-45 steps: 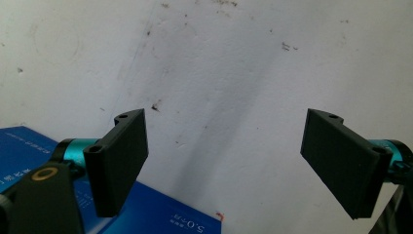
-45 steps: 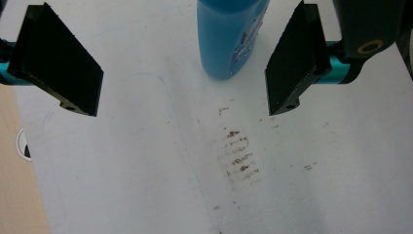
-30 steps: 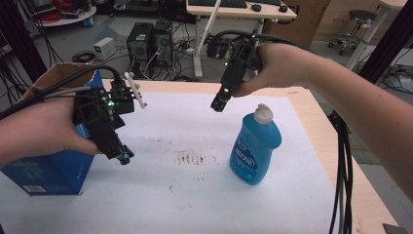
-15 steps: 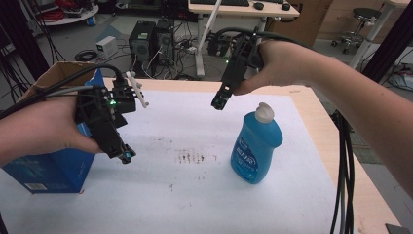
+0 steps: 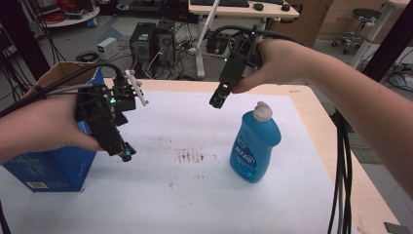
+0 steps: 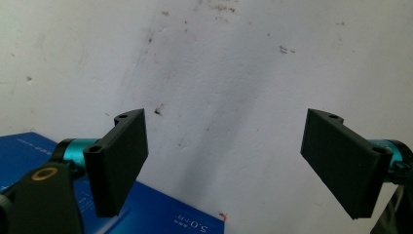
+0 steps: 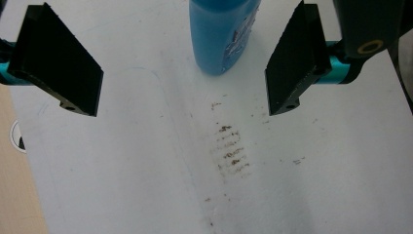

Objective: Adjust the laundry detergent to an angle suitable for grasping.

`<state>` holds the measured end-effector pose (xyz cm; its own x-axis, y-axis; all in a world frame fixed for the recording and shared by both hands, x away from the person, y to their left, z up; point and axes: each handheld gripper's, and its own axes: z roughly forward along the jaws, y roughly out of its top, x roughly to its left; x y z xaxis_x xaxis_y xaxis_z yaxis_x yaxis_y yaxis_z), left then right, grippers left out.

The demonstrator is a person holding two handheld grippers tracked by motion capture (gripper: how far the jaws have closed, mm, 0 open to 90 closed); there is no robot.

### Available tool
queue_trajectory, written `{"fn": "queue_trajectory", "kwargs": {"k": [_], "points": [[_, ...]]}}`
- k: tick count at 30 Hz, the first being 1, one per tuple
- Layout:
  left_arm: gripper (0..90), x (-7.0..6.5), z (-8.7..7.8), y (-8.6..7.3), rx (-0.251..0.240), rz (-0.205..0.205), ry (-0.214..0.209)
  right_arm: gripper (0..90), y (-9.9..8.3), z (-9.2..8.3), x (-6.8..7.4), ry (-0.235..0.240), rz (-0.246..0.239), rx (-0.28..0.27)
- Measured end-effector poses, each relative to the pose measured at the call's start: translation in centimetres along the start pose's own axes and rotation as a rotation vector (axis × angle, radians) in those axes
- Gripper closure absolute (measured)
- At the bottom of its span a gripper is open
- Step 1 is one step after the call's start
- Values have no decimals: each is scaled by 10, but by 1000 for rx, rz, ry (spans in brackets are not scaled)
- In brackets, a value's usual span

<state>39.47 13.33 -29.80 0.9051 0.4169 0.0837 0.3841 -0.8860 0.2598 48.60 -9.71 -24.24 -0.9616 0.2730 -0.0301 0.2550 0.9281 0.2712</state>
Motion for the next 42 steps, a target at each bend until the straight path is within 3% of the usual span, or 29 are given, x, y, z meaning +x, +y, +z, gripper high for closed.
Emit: {"fn": "queue_trajectory", "kwargs": {"k": [32, 42], "points": [[175, -4, -7, -1, -18, 11, 19, 132, -7, -16, 2, -3, 7, -68], [175, -5, -7, -1, -18, 14, 19, 132, -6, -15, 2, -1, 4, -63]]}}
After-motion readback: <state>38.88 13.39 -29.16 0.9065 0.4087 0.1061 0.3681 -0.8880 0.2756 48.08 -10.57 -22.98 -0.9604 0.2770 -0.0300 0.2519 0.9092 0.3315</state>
